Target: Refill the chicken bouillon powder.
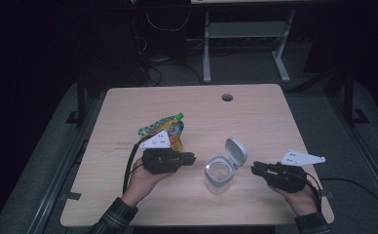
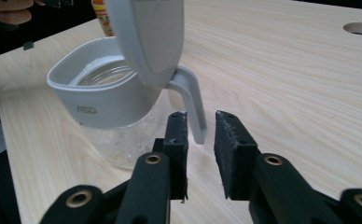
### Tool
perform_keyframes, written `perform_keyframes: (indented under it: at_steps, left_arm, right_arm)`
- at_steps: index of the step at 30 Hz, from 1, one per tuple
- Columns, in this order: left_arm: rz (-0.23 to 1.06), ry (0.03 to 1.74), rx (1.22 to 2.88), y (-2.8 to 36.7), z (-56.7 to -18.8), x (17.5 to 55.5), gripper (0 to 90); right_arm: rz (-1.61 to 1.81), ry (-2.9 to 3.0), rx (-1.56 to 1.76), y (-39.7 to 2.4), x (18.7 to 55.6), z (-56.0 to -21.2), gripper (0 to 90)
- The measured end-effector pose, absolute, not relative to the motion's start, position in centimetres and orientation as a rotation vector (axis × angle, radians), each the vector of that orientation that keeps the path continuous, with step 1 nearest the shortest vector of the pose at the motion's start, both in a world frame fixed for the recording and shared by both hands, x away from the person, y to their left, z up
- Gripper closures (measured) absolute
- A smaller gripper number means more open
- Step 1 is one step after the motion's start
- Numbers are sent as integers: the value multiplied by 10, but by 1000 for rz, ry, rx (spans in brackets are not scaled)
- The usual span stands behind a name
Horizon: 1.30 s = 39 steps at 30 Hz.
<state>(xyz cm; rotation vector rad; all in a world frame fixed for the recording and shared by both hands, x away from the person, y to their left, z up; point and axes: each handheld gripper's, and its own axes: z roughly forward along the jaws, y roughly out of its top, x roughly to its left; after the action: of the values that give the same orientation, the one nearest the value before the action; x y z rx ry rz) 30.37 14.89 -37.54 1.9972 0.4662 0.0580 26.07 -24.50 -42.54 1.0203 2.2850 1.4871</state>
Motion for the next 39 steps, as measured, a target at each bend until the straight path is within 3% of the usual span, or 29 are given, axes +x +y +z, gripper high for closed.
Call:
perform_keyframes:
  at_steps: [13,39]
  left_arm:
    - [79,542,1999,182,-382,291,712]
    - [212,703,1954,255,-379,291,672]
  right_arm:
    - [1510,2307,986,-239,253,-425,642]
    - [1496,2317,974,-236,253,-424,625]
